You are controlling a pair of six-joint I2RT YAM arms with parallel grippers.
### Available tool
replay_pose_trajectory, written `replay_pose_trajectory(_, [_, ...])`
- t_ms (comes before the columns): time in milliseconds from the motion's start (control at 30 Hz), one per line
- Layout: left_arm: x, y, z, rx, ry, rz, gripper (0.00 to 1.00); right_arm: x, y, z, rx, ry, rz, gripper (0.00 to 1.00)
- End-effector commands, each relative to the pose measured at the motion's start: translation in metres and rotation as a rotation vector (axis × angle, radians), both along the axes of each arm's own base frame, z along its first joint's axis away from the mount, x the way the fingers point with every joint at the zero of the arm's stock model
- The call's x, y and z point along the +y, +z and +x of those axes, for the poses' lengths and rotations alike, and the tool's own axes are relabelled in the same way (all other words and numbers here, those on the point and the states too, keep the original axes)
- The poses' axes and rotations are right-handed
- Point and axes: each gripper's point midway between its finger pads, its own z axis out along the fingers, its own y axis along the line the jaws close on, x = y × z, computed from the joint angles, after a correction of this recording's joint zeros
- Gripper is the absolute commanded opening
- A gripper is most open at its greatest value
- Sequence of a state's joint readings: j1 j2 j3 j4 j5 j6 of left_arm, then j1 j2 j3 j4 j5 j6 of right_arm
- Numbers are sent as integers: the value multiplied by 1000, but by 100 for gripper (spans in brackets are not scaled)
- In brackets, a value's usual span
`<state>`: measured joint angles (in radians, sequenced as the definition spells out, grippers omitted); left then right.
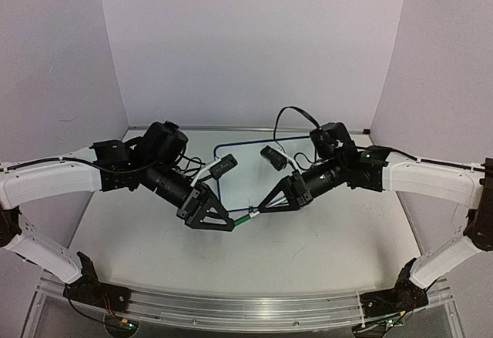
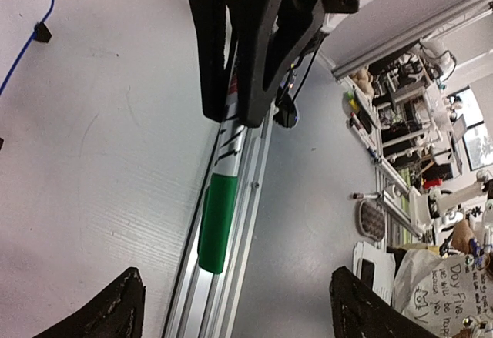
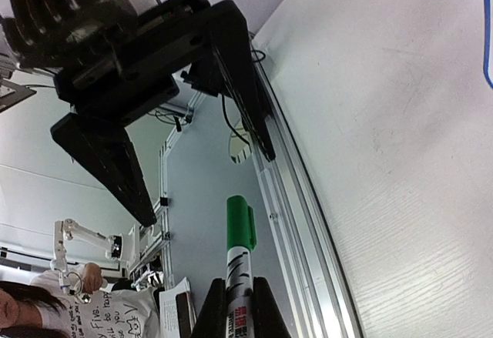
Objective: Write a sentence on the whiteboard
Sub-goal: Pass from the left arm to the right, then open the pen cap from the whiteboard marker.
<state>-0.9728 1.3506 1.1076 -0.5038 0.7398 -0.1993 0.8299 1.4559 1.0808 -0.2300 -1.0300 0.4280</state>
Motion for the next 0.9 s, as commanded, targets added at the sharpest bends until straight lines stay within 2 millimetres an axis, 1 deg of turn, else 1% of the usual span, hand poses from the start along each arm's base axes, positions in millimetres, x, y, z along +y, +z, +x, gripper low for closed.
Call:
replay_pose_trajectory(0, [-15, 36, 11, -19, 64, -172, 84, 5, 36, 4, -65, -16, 121, 0])
replay_pose_trajectory(133, [-18, 40, 8, 8, 43, -196, 85, 6, 45, 2, -63, -1, 148, 0])
replay_pose_trajectory(200, [-21, 43, 6, 24, 24, -210, 80, 6, 48, 2, -62, 1, 159, 0])
replay_pose_trajectory(233, [-22, 42, 5, 31, 14, -210, 75, 6, 50, 1, -61, 3, 166, 0])
replay_pose_trajectory(267, [-23, 41, 5, 37, 8, -207, 66, 6, 51, 1, -61, 5, 171, 0])
replay_pose_trajectory(367, [-25, 40, 4, 51, -8, -205, 47, 6, 52, -1, -57, 9, 177, 0])
replay_pose_trajectory(467, [-27, 40, 0, 67, -33, -214, 34, 5, 51, -1, -54, 9, 175, 0])
replay_pose_trajectory(600, [-25, 40, -3, 74, -46, -218, 9, 5, 51, -1, -61, 5, 176, 0])
replay_pose_trajectory(667, [-23, 38, -4, 75, -47, -215, 1, 4, 50, -1, -65, 8, 177, 0])
replay_pose_trajectory(767, [-21, 35, -6, 78, -50, -209, 0, 2, 49, 0, -62, 15, 181, 0])
replay_pose_trajectory(867, [-18, 34, -10, 78, -62, -204, 0, -4, 48, 4, -50, 22, 187, 0])
